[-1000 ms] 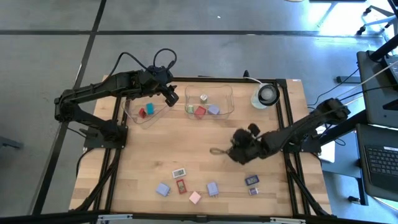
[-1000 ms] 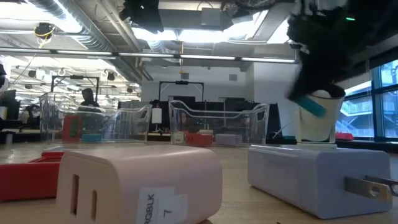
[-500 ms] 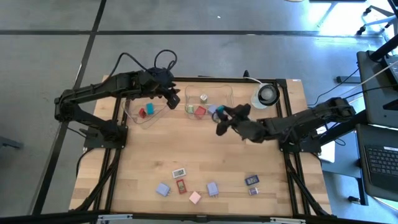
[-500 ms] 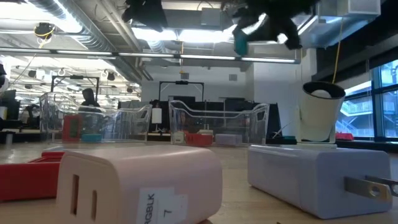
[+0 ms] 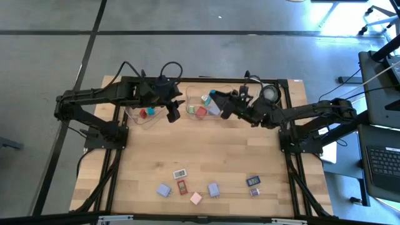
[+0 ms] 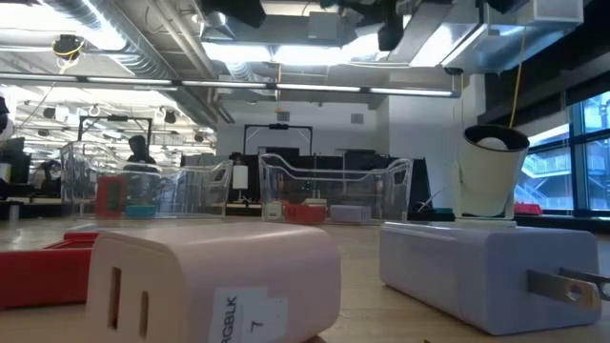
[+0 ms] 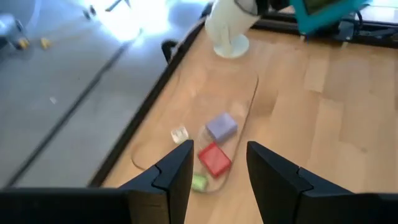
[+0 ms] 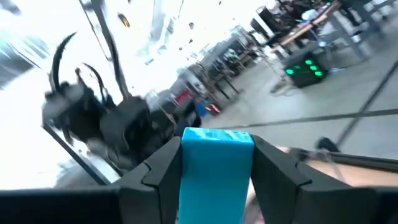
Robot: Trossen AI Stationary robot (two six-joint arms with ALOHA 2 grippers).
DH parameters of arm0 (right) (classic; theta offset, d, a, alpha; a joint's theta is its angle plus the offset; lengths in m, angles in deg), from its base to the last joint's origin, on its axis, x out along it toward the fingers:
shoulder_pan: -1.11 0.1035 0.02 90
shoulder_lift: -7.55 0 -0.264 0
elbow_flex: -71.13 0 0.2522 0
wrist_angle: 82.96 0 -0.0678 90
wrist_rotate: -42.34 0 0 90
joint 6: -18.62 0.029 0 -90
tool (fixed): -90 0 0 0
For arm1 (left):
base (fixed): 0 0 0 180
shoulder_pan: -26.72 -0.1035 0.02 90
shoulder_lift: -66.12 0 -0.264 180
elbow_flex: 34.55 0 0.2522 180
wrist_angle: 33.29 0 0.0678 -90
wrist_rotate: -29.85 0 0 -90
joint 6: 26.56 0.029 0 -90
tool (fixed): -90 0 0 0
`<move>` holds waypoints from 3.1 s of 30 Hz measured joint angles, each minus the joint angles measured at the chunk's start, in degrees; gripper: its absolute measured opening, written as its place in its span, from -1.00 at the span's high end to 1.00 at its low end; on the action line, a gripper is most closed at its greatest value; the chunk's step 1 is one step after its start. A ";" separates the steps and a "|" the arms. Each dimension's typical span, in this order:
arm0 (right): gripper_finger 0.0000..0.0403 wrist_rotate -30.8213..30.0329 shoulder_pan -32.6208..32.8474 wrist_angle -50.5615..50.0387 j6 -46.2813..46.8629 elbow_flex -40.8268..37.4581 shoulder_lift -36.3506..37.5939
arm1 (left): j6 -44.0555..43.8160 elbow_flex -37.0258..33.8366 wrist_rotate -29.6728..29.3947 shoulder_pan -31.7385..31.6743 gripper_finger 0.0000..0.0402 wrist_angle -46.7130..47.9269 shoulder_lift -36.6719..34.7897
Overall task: Pick & Place Office items
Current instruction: Put the blue digital timer into the left transparent bin
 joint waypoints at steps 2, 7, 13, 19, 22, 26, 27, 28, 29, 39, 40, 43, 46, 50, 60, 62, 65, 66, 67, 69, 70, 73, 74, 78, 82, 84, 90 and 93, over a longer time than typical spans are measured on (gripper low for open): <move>0.21 0.77 -0.69 1.71 1.49 0.00 0.00 | 2.66 0.00 -1.99 1.13 0.28 -2.32 0.00; 0.21 1.80 -1.38 3.19 4.79 0.02 0.00 | 12.75 0.00 -7.34 3.37 0.28 -11.47 0.00; 0.21 1.76 -1.38 5.25 4.34 0.02 0.00 | 20.64 0.00 -7.24 4.15 0.21 -19.63 0.43; 0.21 0.97 -2.56 9.71 -1.35 0.02 0.02 | 20.39 0.04 -1.33 4.18 -0.05 -22.97 1.95; 0.21 -2.01 -3.16 10.18 -3.22 0.02 0.02 | 20.43 0.01 -3.94 4.18 -0.18 -27.74 3.18; 0.21 -3.39 -3.97 10.92 -4.54 0.02 -0.17 | 22.47 0.04 -7.29 3.63 -0.27 -34.27 4.70; 0.21 -3.38 -4.12 11.45 -4.56 0.02 -0.24 | 23.49 0.03 -7.41 3.52 -0.28 -35.15 5.19; 0.21 -3.36 -4.23 11.98 -4.73 0.02 -0.34 | 24.20 0.02 -7.39 3.50 -0.29 -37.03 5.77; 0.21 -3.36 -4.40 12.40 -5.37 0.02 -0.42 | 24.65 0.02 -7.16 3.47 -0.29 -38.53 6.38; 0.21 -2.91 -4.61 12.96 -10.75 1.50 -0.55 | 28.39 0.00 -7.46 2.45 -0.27 -44.02 11.37; 0.21 -2.90 -4.61 12.94 -12.05 1.82 -0.55 | 28.38 0.00 -7.74 2.27 -0.27 -43.98 11.65; 0.21 -2.72 -4.61 12.70 -14.82 2.44 -0.55 | 28.39 0.00 -9.55 2.01 -0.27 -43.95 12.02; 0.21 -2.71 -4.61 12.27 -15.23 2.49 -0.55 | 28.76 0.00 -11.39 2.01 -0.25 -44.90 11.94; 0.21 -1.48 -4.61 11.67 -14.90 2.49 -0.55 | 29.38 0.00 -10.35 1.55 -0.17 -46.29 11.65; 0.21 0.26 -4.63 11.18 -15.00 2.49 -0.55 | 26.38 0.00 -6.22 0.55 0.16 -46.47 11.65; 0.21 0.27 -4.63 11.12 -15.00 2.51 -0.55 | 26.38 0.00 -6.02 0.57 0.27 -46.42 11.65; 0.21 0.27 -4.63 11.01 -15.00 2.54 -0.55 | 26.38 0.00 -5.87 0.75 0.47 -46.32 11.65; 0.21 0.16 -4.63 10.97 -15.00 2.54 -0.55 | 26.38 0.00 -6.17 0.83 0.53 -46.32 11.65; 0.21 0.00 -4.63 10.98 -15.00 2.54 -0.55 | 26.40 0.00 -6.47 0.94 0.59 -46.34 11.65; 0.21 -0.19 -4.63 10.95 -14.95 2.56 -0.55 | 26.70 0.00 -6.91 1.01 0.67 -46.37 11.65; 0.21 -0.34 -4.63 10.88 -14.93 2.56 -0.55 | 26.82 0.00 -6.96 1.01 0.69 -46.37 11.67; 0.18 -0.36 -4.63 10.55 -14.87 2.56 -0.53 | 26.83 0.00 -6.90 1.01 0.69 -46.33 11.67; 0.17 -0.36 -4.63 10.40 -14.89 2.56 -0.52 | 26.81 0.00 -6.92 1.01 0.68 -46.30 11.67; 0.06 0.13 -4.64 8.41 -15.05 2.58 -0.39 | 27.06 0.00 -6.85 1.01 0.65 -46.15 11.67; -0.13 2.36 -4.53 5.34 -15.00 2.45 -0.68 | 26.63 0.00 -6.04 1.01 0.68 -47.01 11.65; -0.24 3.08 -4.57 5.25 -14.98 2.47 -0.59 | 26.56 0.00 -6.03 1.03 0.69 -46.87 11.65; -0.57 3.48 -4.57 -1.05 -15.02 2.47 0.92 | 25.09 0.00 -6.26 1.03 0.68 -44.55 11.44; -0.66 3.51 -4.59 -7.08 -15.00 2.47 3.48 | 22.49 0.00 -6.32 1.02 0.68 -42.98 10.91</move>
